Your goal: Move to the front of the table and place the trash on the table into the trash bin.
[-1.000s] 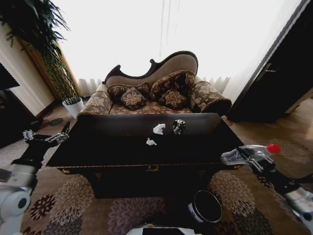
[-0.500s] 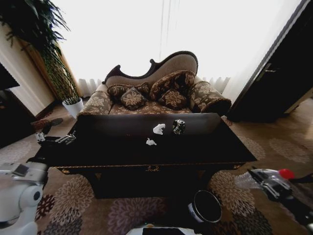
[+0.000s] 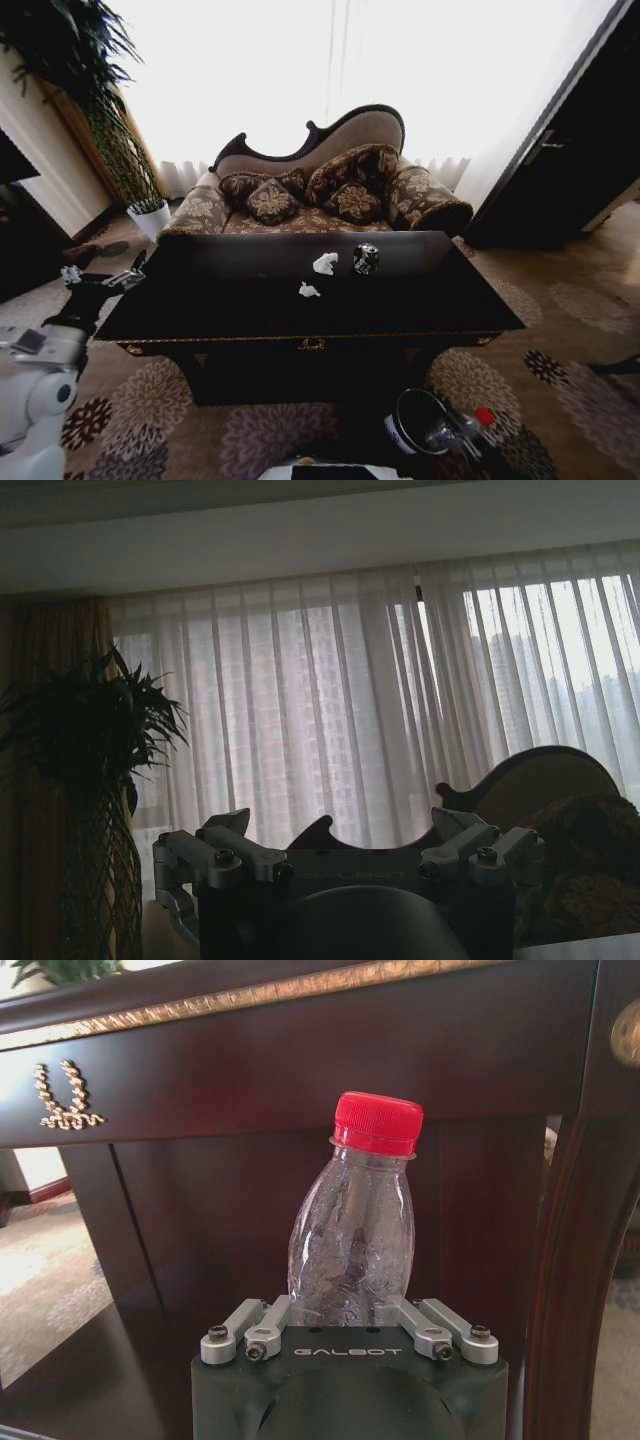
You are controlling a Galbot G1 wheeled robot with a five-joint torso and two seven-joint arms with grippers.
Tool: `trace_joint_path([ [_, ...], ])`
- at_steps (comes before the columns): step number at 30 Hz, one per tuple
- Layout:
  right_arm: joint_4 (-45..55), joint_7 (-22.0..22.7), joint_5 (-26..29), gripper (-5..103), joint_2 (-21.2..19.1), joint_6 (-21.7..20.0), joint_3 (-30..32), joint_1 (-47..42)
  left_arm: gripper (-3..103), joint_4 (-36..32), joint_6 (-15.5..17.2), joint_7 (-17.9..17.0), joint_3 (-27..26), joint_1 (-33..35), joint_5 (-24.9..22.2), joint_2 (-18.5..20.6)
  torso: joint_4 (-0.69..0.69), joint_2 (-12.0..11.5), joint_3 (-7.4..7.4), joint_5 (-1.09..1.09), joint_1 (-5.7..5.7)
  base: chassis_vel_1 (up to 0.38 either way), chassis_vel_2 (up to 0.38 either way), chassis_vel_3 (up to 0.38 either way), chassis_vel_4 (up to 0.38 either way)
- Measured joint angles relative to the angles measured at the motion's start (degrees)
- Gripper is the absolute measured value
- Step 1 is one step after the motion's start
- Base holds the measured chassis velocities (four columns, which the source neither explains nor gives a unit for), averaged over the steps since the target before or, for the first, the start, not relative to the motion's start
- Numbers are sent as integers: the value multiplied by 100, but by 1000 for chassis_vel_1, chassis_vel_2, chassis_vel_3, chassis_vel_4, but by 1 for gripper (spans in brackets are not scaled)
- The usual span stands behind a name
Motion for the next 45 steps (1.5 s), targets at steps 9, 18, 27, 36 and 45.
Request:
trace_joint_path([
  [9, -90, 826, -163, 25, 78, -17, -543, 358, 100, -162, 40, -4, -241, 128, -205, 65, 1, -1, 0, -1, 0, 0, 0, 0, 0],
  [18, -511, 2007, -682, 25, 58, -204, -1118, 930, 100, -243, 64, -4, -620, 327, -402, 193, 0, -1, 1, 1, 1, 0, 0, 0, 0],
  [27, -1294, 2381, -894, 25, 7, -475, -1422, 1747, 100, -719, 38, 3, -1238, 941, -596, -189, 1, -1, 1, 0, 1, 0, 0, 0, 0],
  [36, -1686, 2811, -2052, 25, -79, -678, -1509, 2187, 100, -1061, 44, -158, -1758, 1293, -954, -352, 1, -1, 0, 1, 0, 0, 0, 0, 0],
  [45, -1910, 3279, -2099, 25, -211, -826, -1550, 2366, 100, -1180, 66, -154, -1756, 1374, -944, -416, 0, -1, 0, 0, 0, 0, 0, 0, 0],
])
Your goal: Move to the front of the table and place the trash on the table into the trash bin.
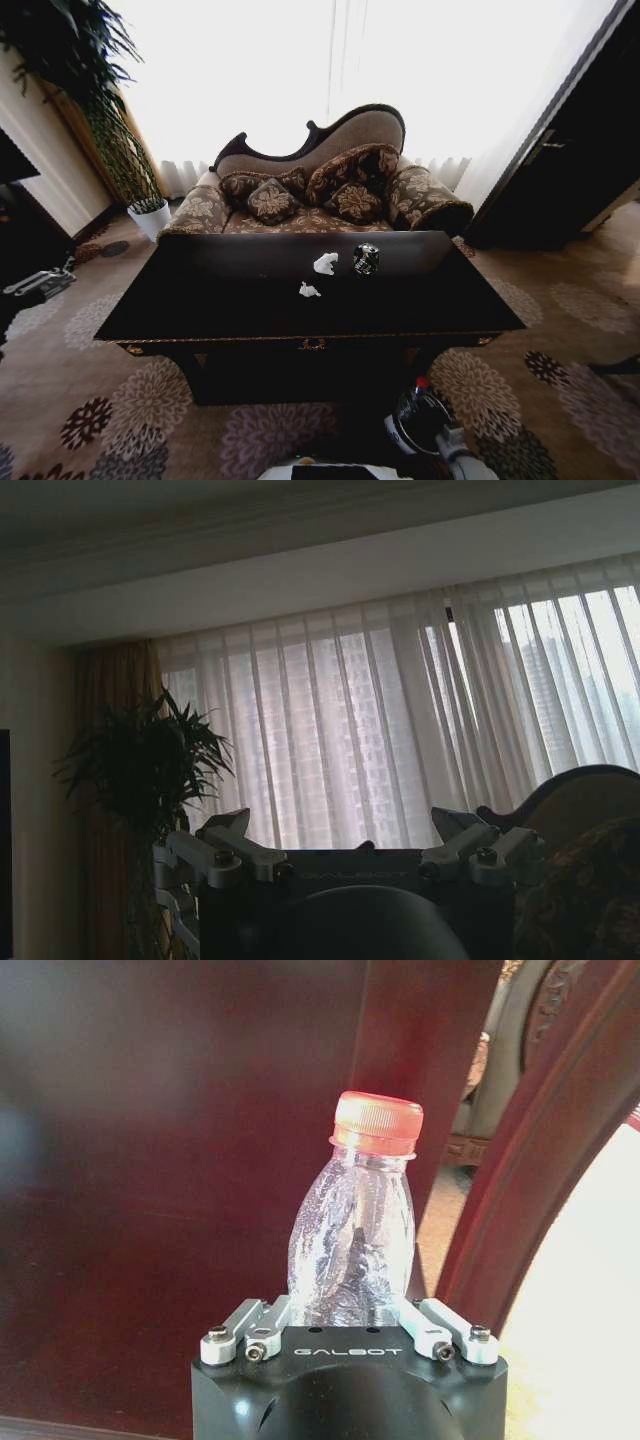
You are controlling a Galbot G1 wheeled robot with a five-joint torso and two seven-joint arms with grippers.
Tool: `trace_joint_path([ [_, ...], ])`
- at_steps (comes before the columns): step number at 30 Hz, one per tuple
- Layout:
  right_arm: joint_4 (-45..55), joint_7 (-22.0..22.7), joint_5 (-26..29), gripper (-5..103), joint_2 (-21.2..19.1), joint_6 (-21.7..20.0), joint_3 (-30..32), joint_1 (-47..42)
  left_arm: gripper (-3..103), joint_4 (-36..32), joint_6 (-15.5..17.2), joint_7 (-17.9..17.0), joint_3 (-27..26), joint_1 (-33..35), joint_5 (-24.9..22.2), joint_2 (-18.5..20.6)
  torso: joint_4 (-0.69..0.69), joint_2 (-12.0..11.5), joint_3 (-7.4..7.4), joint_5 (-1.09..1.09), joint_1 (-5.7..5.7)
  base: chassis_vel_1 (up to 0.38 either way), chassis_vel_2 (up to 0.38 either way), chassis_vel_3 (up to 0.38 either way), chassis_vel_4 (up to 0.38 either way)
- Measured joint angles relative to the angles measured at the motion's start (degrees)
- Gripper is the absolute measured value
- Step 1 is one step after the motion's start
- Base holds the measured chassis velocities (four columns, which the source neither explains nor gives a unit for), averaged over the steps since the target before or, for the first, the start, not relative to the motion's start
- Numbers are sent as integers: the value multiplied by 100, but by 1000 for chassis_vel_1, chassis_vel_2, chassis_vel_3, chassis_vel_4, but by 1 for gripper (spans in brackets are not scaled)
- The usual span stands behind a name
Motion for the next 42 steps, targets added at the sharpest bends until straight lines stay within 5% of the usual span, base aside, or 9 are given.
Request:
trace_joint_path([
  [6, -116, 159, -1, 25, -37, -55, -53, 115, 100, -20, 4, 0, -21, 34, 2, 13, 0, 0, 0, 0, 1, 0, 0, 0, 0],
  [15, -904, 644, -725, 25, -129, -508, -176, 619, 100, -35, 4, 7, -159, 200, -6, 70, 0, 0, 0, 0, 0, 0, 0, 0, 0],
  [38, -1788, 556, -809, 23, -116, -849, -463, 984, 100, 52, -19, 67, -39, 162, 81, 31, 0, 0, 0, 0, 0, 0, 0, 0, 0],
  [42, -1761, 523, -695, 40, -125, -888, -486, 994, 100, 41, -21, 83, -36, 169, 96, 6, 0, 0, 0, 0, 0, 0, 0, 0, 0],
])
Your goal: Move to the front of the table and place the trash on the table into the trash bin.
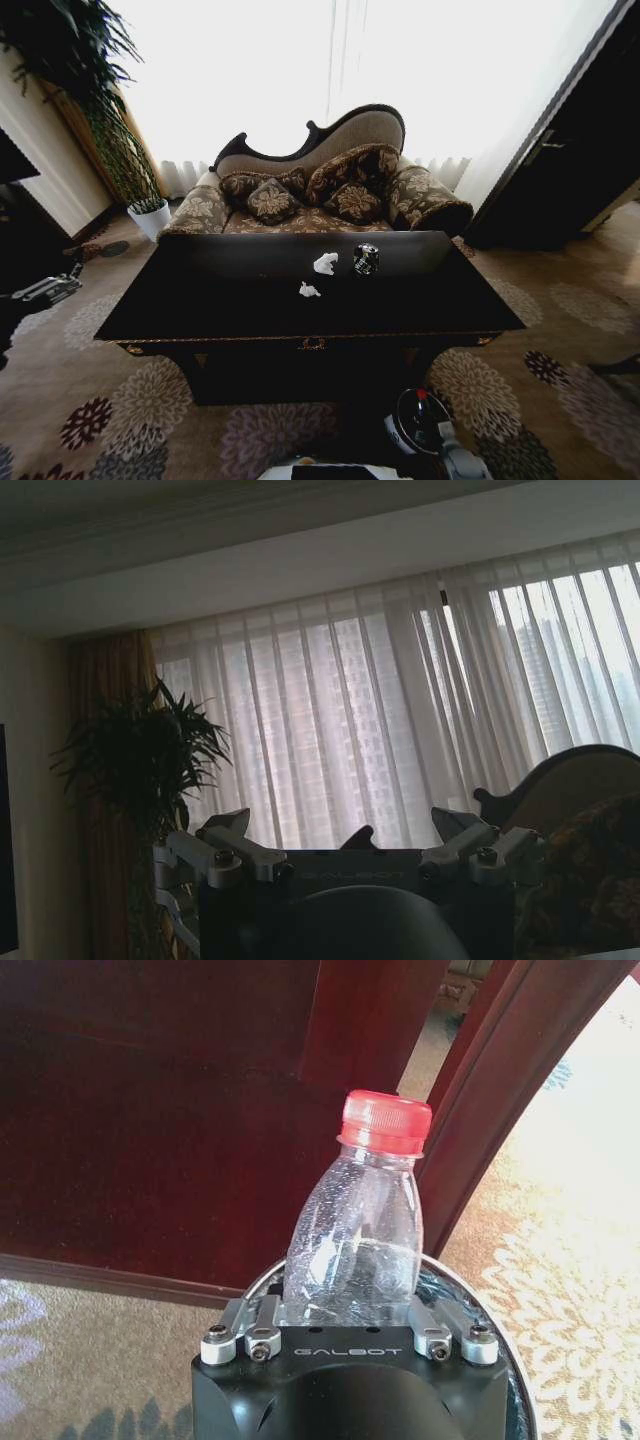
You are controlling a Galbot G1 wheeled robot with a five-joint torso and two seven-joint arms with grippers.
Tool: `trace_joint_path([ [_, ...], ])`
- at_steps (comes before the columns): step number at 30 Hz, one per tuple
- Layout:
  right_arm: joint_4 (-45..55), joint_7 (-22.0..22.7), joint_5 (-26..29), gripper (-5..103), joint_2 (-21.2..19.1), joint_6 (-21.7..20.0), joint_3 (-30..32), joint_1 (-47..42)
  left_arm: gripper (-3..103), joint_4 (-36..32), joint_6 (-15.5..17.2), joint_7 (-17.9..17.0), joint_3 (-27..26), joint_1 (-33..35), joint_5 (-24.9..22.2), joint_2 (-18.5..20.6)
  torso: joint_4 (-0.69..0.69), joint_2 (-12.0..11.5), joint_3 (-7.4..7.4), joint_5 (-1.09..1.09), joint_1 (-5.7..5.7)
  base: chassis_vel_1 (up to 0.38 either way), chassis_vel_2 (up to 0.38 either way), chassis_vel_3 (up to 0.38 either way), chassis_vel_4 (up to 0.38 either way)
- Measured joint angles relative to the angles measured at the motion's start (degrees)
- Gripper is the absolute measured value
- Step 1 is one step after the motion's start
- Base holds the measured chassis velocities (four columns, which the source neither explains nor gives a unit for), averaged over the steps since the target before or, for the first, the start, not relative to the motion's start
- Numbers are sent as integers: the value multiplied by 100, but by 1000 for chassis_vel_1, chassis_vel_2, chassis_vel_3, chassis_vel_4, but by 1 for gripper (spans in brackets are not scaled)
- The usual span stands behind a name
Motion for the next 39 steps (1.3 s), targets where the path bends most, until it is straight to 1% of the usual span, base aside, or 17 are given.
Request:
trace_joint_path([
  [1, 0, 0, 0, 40, 0, 0, 0, 0, 100, 0, 0, 0, 0, 0, 0, 0, 0, 0, 0, 0, 0, 0, 0, 0, 0],
  [3, 28, -6, 22, 51, 1, -13, -4, 9, 100, -18, -2, 5, 1, 12, 4, -18, 1, 0, 0, -1, 0, 0, 0, 0, 0],
  [5, 38, -8, 25, 51, 3, -17, -5, 9, 100, -21, -3, 7, 1, 14, 4, -22, 1, 0, 0, -1, 0, 0, 0, 0, 0],
  [6, 55, -9, 34, 61, 6, -23, -6, 4, 100, -24, -4, 8, 0, 16, 4, -25, 0, 0, 0, 0, 0, 0, 0, 0, 0],
  [7, 68, -10, 41, 61, 8, -27, -8, -1, 100, -26, -5, 9, -1, 18, 5, -28, 0, 0, 0, 0, 0, 0, 0, 0, 0],
  [10, 95, -12, 52, 78, 7, -32, -8, -9, 100, -37, -6, 12, 0, 23, 4, -49, 0, 0, 0, 0, 0, 0, 0, 0, 0],
  [11, 95, -12, 52, 78, 7, -32, -8, -9, 100, -37, -6, 12, 0, 23, 4, -49, 0, 0, 0, 0, 0, 0, 0, 0, 0],
  [12, 101, -13, 54, 84, 3, -32, -8, -10, 100, -48, -7, 15, 9, 23, 5, -63, 0, 0, 0, 0, 0, 0, 0, 0, 0],
  [13, 102, -13, 55, 84, -2, -32, -6, -11, 100, -56, -7, 18, 19, 24, 7, -75, 0, 0, 0, 0, 0, 0, 0, 0, 0],
  [14, 107, -13, 55, 94, -7, -32, -1, -16, 100, -63, -7, 19, 30, 24, 12, -92, 1, 0, 0, 0, 0, 0, 0, 0, 0],
  [16, 119, -15, 55, 94, -9, -32, 6, -26, 100, -69, -8, 20, 35, 25, 16, -101, 1, 0, 0, -1, 0, 0, 0, 0, 0],
  [18, 191, -33, 56, 99, -8, -39, 30, -71, 100, -76, -8, 22, 39, 26, 20, -112, 1, 0, 0, 0, 0, 0, 0, 0, 0],
  [22, 447, -120, 59, 100, 39, -59, 82, -301, 100, -79, -9, 24, 43, 6, 19, -113, 2, 0, 0, 0, 0, 0, 0, 0, 0],
  [27, 1088, -364, 101, 100, 154, -49, 208, -856, 100, 35, -9, 25, 118, -167, 15, -95, -1, 0, 0, 1, 0, 0, 0, 0, 0],
  [29, 1425, -684, 140, 100, 175, 1, 335, -1125, 100, 138, -9, 21, 237, -296, 41, -102, 1, 1, -1, 0, -1, 0, 0, 0, 0],
  [32, 1854, -989, 143, 100, 167, 58, 598, -1479, 100, 270, -9, 7, 406, -435, 111, -96, 0, 1, -1, -1, 0, 0, 0, 0, 0],
  [39, 2909, -1171, 460, 100, 254, 8, 1017, -2213, 100, 421, -9, -1, 657, -645, 236, -103, -1, 1, 0, -1, 0, 0, 0, 0, 0],
])
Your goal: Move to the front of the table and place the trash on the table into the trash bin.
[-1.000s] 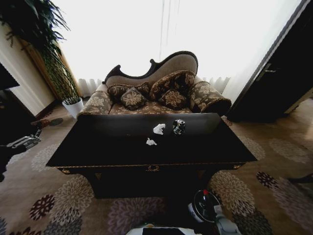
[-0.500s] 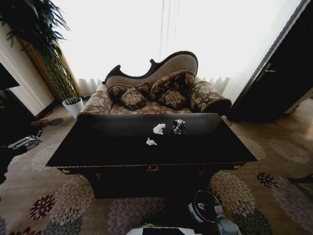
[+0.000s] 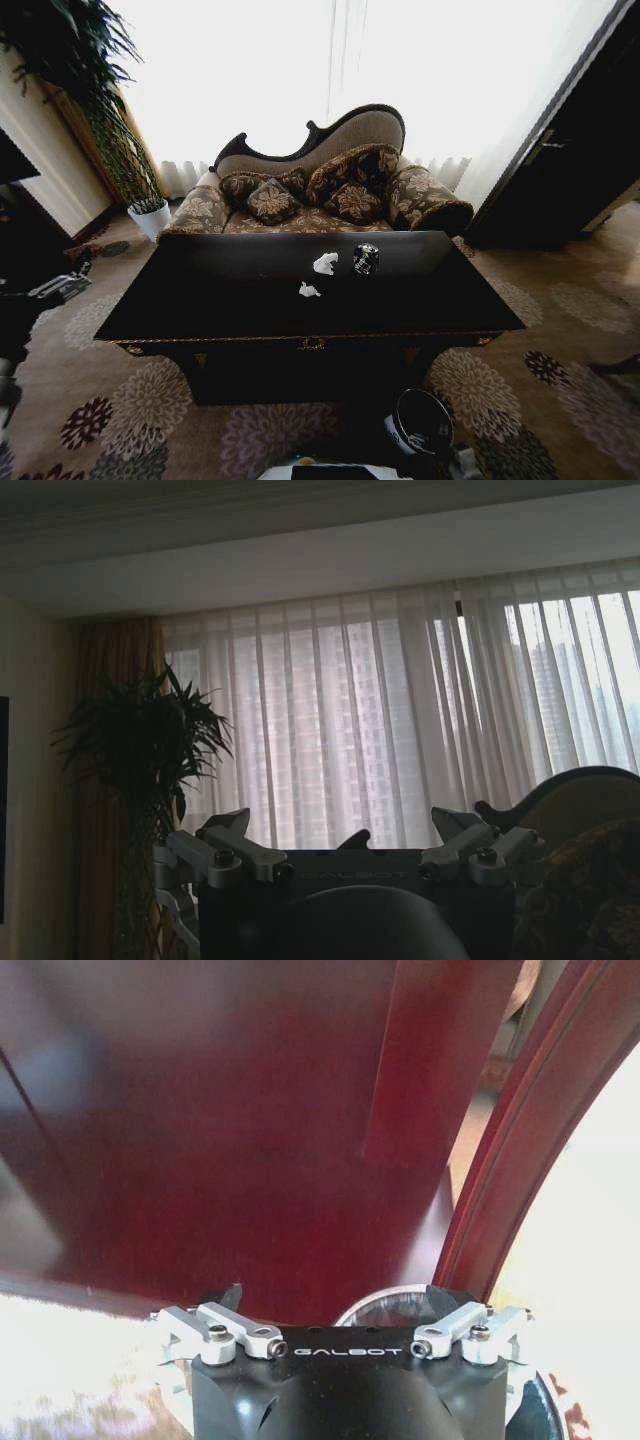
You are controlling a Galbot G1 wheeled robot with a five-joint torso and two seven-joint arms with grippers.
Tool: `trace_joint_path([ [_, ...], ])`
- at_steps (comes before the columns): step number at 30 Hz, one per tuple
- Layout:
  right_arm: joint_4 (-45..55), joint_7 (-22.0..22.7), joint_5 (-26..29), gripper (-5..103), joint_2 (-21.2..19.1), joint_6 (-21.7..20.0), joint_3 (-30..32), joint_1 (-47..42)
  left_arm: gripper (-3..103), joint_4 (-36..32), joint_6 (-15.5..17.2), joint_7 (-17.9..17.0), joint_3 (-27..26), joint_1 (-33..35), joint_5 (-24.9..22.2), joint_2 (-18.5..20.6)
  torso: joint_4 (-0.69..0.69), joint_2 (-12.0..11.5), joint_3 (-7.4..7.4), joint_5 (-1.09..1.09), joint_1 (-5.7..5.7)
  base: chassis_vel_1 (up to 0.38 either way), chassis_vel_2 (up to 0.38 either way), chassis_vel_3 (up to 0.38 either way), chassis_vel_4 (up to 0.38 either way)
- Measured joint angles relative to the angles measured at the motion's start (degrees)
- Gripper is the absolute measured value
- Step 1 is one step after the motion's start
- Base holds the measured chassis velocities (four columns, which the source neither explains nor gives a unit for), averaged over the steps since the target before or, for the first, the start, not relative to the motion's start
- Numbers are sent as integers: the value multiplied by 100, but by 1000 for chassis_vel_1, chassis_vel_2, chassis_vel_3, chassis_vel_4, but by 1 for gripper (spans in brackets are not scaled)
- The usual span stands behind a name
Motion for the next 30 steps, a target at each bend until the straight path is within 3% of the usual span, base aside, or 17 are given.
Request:
trace_joint_path([
  [7, 911, -53, 296, 100, 200, -57, 290, -612, 100, 48, -1, -1, 155, -103, 58, -25, 1, 0, 0, 1, 0, 0, 0, 0, 0],
  [15, 1942, -414, 454, 100, 308, -112, 662, -1228, 100, 222, -8, -4, 327, -303, 116, -13, 0, 0, 0, -1, 0, 0, 0, 0, 0],
  [22, 3041, -1046, 1121, 100, 381, -147, 1257, -1593, 100, 401, -36, -9, 523, -419, 242, -17, 1, -2, 0, 0, 0, 0, 0, 0, 0],
  [30, 3713, -1264, 1849, 100, 389, -416, 1915, -1651, 100, 499, -35, -40, 504, -441, 242, 60, 1, -1, 1, 0, 0, 0, 0, 0, 0],
])
